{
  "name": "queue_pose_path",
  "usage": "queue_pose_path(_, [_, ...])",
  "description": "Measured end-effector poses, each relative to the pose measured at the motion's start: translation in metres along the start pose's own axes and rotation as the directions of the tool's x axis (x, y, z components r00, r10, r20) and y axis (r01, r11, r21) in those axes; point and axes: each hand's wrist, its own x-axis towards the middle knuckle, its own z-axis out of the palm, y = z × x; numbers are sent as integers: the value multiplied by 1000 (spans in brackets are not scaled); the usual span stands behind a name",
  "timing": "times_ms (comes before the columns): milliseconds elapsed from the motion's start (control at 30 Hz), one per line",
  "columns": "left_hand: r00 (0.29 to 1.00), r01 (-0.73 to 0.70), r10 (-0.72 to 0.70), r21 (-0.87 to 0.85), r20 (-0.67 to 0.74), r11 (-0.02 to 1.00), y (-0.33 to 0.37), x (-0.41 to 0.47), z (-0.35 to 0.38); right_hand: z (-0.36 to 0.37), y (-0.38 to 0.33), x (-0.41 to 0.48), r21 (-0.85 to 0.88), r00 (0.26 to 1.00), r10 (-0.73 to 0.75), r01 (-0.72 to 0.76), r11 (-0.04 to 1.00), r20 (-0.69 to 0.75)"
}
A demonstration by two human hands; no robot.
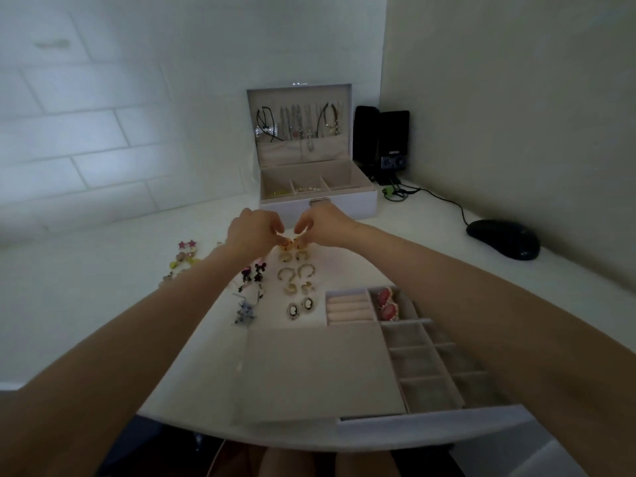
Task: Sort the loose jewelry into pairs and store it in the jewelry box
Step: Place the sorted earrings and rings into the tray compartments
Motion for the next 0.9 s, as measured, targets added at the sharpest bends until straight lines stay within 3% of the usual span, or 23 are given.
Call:
queue_pose_path(200, [998, -8, 7, 23, 62, 1000, -1, 7, 12, 22, 9, 33, -103, 999, 52, -53, 993, -15])
queue_pose_path(500, [999, 17, -14, -67, 49, 998, 10, 3, 13, 21, 15, 31, -30, 989, 88, -92, 995, -123])
queue_pose_path(633, [999, -1, 7, -157, 35, 988, 15, -3, 13, 11, 18, 18, 58, 985, 102, -95, 994, -139])
queue_pose_path(800, [994, -104, 99, -197, -35, 975, 35, -6, 4, -14, 31, -16, 303, 979, 127, -75, 950, -157])
queue_pose_path(900, [989, -144, 148, -190, 9, 971, 52, -4, 3, -31, 45, -41, 325, 982, 146, -100, 940, -120])
